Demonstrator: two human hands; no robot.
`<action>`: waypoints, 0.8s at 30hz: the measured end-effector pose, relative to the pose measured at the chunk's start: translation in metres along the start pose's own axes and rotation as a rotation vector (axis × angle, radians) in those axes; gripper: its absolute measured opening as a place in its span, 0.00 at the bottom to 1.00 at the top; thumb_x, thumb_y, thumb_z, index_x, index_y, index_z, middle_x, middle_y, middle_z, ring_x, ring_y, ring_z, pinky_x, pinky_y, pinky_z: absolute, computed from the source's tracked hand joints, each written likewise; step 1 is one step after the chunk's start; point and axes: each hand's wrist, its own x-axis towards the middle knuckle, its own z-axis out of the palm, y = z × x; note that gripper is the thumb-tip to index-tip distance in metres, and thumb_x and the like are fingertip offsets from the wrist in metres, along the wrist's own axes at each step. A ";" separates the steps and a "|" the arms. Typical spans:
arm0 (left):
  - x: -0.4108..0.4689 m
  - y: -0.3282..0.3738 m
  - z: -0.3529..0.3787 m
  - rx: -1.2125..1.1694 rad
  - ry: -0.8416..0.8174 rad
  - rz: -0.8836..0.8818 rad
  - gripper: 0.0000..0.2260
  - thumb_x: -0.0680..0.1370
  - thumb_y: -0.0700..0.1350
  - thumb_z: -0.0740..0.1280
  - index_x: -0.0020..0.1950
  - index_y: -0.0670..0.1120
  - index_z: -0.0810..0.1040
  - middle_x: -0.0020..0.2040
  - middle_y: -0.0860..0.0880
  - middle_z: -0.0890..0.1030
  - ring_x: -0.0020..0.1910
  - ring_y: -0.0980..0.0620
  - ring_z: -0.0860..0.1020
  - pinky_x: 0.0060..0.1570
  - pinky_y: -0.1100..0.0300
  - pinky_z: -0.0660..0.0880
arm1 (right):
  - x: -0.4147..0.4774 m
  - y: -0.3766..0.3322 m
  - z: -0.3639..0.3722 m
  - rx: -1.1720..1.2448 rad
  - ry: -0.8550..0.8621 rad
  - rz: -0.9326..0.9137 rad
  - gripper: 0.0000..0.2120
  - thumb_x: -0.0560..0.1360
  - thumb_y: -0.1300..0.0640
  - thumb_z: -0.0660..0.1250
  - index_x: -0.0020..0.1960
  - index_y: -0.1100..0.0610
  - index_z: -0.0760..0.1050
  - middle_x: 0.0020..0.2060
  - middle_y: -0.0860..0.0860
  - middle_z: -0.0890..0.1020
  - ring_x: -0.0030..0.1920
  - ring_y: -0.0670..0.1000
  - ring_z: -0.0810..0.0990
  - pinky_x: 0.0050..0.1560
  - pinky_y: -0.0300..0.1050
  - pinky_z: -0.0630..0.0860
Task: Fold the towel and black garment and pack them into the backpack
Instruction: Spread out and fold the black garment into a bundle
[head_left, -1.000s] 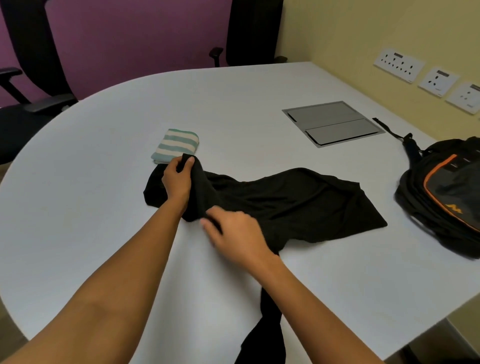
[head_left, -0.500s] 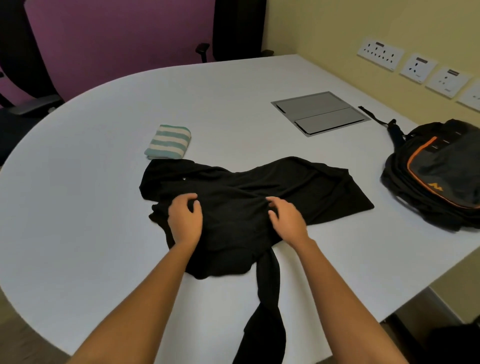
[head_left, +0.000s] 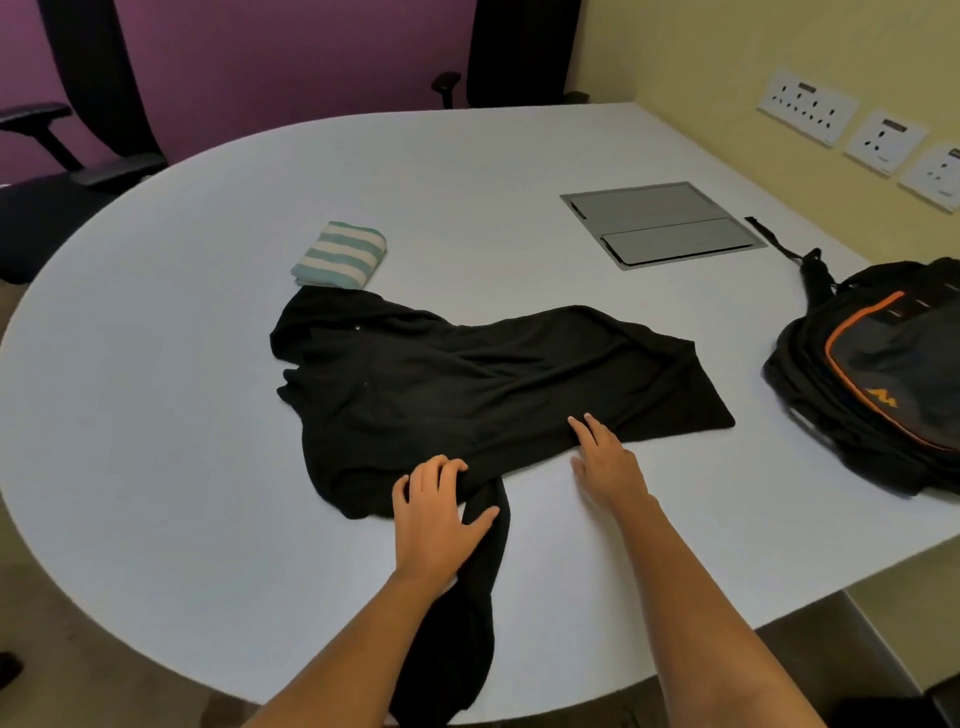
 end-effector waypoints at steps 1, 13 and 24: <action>-0.006 0.006 0.005 0.003 -0.035 -0.040 0.26 0.64 0.60 0.73 0.58 0.49 0.75 0.58 0.50 0.76 0.58 0.49 0.75 0.59 0.49 0.73 | 0.001 0.002 0.001 -0.001 0.001 -0.016 0.28 0.81 0.54 0.55 0.77 0.51 0.48 0.77 0.50 0.52 0.74 0.52 0.57 0.65 0.47 0.68; -0.045 -0.043 -0.028 0.006 0.270 -0.526 0.19 0.72 0.29 0.62 0.60 0.42 0.73 0.65 0.42 0.74 0.63 0.42 0.73 0.70 0.47 0.60 | 0.002 0.011 -0.006 -0.080 -0.023 -0.002 0.30 0.81 0.56 0.54 0.77 0.48 0.42 0.77 0.53 0.51 0.73 0.54 0.60 0.66 0.52 0.65; -0.028 -0.055 -0.074 -0.022 0.070 -0.870 0.20 0.71 0.39 0.67 0.63 0.48 0.73 0.64 0.46 0.74 0.67 0.45 0.68 0.72 0.45 0.47 | 0.009 0.015 -0.032 -0.161 0.015 0.133 0.13 0.78 0.61 0.56 0.59 0.55 0.72 0.55 0.53 0.76 0.54 0.54 0.77 0.57 0.45 0.67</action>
